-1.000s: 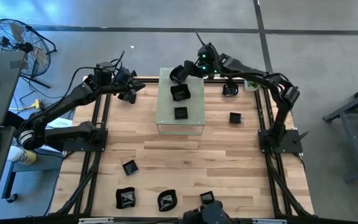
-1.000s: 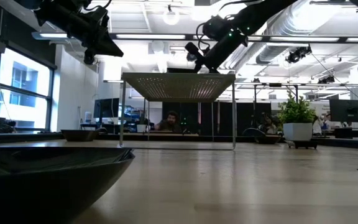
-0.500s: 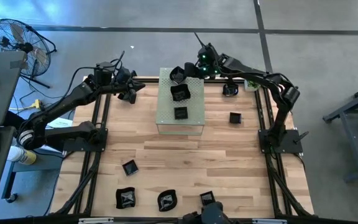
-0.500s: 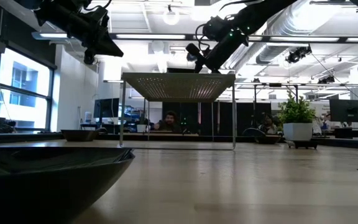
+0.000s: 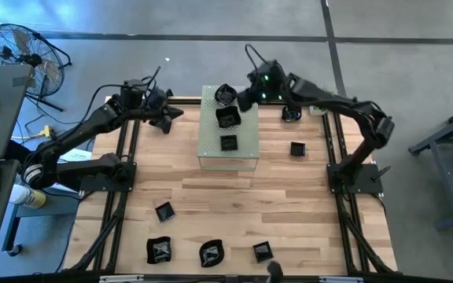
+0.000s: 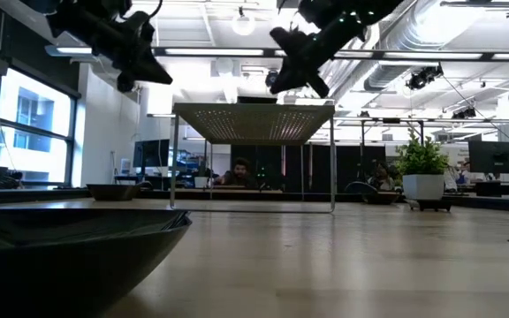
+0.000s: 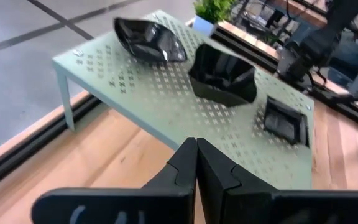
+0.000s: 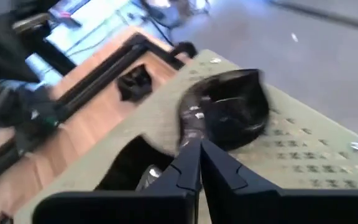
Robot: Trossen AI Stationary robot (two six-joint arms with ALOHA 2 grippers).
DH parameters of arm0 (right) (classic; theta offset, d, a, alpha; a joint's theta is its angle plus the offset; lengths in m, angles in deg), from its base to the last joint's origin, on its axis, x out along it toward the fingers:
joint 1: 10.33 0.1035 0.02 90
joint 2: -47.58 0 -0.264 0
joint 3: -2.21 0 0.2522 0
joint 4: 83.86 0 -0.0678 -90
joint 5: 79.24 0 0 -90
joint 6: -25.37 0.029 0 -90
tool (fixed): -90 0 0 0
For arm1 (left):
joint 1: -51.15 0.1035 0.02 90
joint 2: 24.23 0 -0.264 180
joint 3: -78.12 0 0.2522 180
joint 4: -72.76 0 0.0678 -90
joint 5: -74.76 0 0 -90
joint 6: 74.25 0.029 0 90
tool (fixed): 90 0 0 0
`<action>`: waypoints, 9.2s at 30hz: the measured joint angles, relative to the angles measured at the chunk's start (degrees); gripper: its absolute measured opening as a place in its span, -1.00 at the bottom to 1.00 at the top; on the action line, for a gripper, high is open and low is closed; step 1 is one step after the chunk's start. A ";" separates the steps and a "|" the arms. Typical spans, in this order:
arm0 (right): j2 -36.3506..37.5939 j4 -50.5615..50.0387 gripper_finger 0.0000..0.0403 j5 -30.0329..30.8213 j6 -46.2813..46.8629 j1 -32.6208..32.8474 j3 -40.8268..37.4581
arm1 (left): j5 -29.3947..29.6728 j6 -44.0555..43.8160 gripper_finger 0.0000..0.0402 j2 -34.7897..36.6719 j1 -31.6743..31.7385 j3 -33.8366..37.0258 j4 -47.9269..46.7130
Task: Pick & Place Mini shaped plates
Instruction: Stack the top black square plate on top of the black square plate on the shelf, then stack the bottom black distorted plate on top of the black distorted plate on the shelf
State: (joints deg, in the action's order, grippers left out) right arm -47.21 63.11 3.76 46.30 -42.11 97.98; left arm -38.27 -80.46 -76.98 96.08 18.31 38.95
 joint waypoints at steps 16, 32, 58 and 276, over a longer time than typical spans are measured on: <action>28.52 28.83 -0.98 11.86 3.06 9.02 -35.77 | 4.30 -2.11 -1.00 0.20 -20.97 -0.01 -16.68; 37.49 28.45 -0.99 13.72 2.05 8.92 -41.05 | 10.67 -31.47 -0.92 -1.24 -47.80 0.03 -37.09; 37.47 28.15 -0.99 13.06 1.10 8.92 -41.05 | 17.51 -51.05 -0.44 -2.64 -70.61 23.73 -9.05; 44.09 13.94 -0.98 6.88 -3.45 16.46 -41.03 | 14.15 -49.48 -0.49 -42.77 -86.29 -13.23 -22.77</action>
State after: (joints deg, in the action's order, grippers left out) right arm -3.12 77.06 10.64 42.84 -25.64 56.95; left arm -24.12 -129.94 -119.76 9.79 5.07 16.18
